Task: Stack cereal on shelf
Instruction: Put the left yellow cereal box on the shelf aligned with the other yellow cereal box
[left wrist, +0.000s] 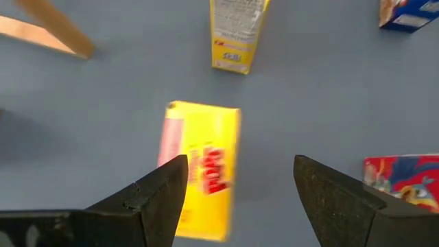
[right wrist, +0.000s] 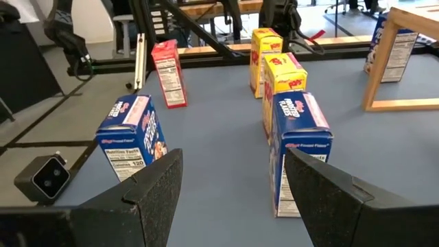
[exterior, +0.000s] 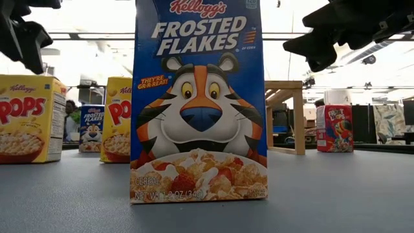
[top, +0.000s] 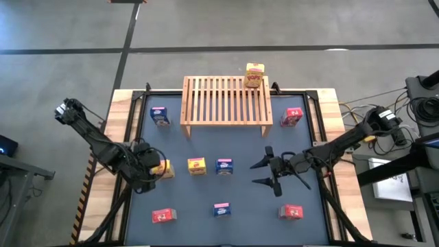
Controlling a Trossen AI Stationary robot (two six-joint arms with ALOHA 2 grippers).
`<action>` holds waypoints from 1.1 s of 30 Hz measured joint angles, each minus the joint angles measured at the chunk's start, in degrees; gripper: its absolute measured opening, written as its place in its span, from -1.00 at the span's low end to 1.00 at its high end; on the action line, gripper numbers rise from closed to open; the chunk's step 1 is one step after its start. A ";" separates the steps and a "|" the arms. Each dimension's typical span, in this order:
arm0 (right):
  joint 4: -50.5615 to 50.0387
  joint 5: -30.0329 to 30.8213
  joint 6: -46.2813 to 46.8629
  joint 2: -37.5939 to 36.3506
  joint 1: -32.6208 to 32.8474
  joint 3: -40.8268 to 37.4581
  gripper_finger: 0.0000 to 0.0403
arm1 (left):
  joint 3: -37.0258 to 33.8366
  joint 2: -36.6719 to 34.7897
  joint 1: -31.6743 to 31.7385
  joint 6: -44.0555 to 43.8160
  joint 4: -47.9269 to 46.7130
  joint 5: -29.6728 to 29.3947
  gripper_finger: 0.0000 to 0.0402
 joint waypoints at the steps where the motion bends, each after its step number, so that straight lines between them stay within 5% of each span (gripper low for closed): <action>1: -0.03 0.01 0.15 0.02 0.12 0.00 0.21 | -0.01 0.34 0.01 0.00 -0.73 -0.03 0.24; 19: 0.89 0.02 0.04 -0.07 0.74 0.01 0.21 | -0.26 2.18 0.03 -0.87 -4.64 -0.62 0.24; 33: 1.00 0.37 -0.01 -0.07 1.86 0.00 0.21 | -5.16 2.12 0.07 -0.55 1.53 1.24 0.23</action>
